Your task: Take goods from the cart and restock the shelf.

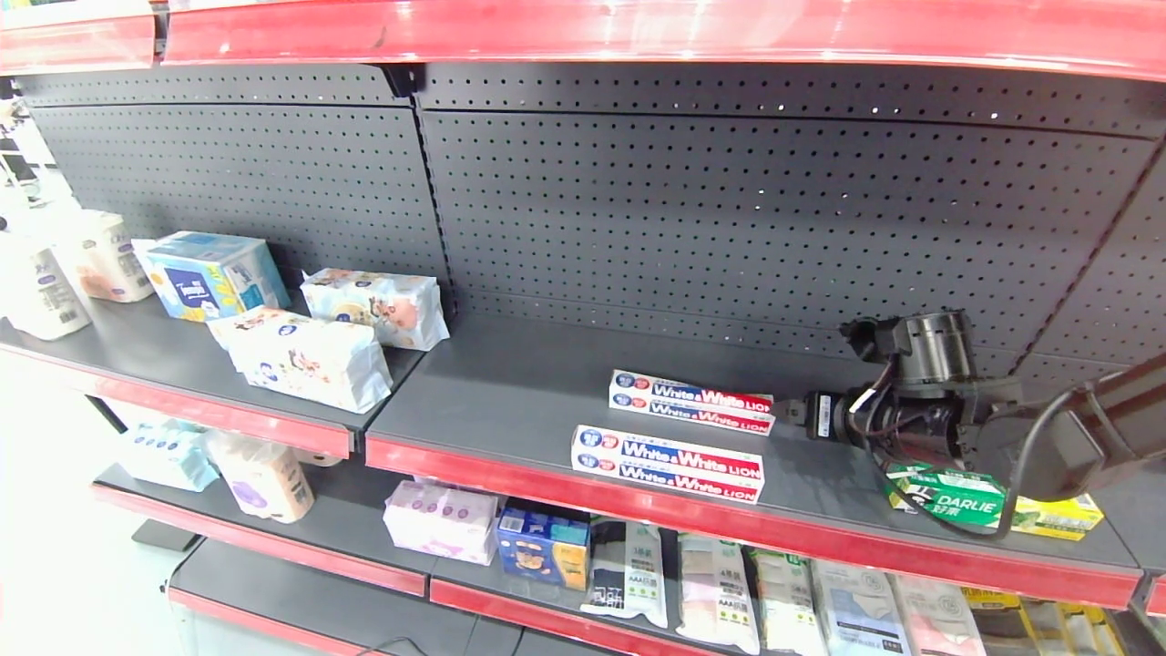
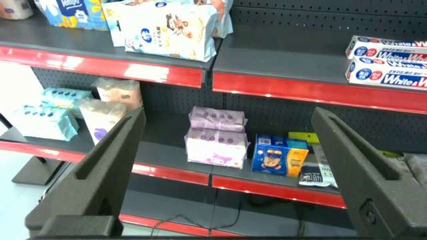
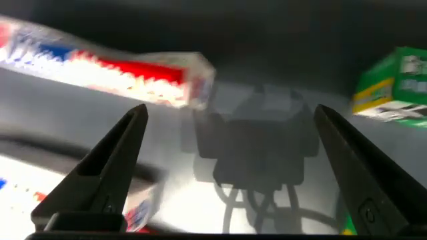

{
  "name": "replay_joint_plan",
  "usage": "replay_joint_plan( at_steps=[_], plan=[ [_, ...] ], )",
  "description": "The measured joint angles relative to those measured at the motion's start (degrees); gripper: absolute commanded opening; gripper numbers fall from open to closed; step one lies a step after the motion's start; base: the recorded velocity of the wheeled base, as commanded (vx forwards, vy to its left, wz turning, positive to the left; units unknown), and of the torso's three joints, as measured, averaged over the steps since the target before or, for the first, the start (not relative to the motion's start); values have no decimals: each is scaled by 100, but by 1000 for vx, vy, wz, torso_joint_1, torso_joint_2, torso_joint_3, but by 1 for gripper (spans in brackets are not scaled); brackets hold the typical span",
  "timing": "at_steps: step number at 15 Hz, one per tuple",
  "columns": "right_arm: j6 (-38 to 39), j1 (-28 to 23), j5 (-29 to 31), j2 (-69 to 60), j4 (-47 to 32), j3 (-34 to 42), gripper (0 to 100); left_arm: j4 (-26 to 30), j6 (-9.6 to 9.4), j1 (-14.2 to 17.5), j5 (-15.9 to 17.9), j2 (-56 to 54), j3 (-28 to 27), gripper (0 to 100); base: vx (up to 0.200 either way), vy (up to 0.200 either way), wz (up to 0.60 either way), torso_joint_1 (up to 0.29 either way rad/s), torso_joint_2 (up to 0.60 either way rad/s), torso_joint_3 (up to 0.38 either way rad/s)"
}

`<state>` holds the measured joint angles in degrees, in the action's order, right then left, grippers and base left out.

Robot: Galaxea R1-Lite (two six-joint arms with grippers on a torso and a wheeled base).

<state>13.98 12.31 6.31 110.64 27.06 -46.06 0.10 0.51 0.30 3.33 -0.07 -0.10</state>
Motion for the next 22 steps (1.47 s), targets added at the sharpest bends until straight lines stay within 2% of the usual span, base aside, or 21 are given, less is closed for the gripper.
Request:
replay_joint_plan(
  at_steps=[22],
  plan=[
    [-101, -297, -165, 278, 0, -232, 100, 0, -2, 0, 0, 0, 2, 100, 0, 0, 0, 0, 0, 0]
  ],
)
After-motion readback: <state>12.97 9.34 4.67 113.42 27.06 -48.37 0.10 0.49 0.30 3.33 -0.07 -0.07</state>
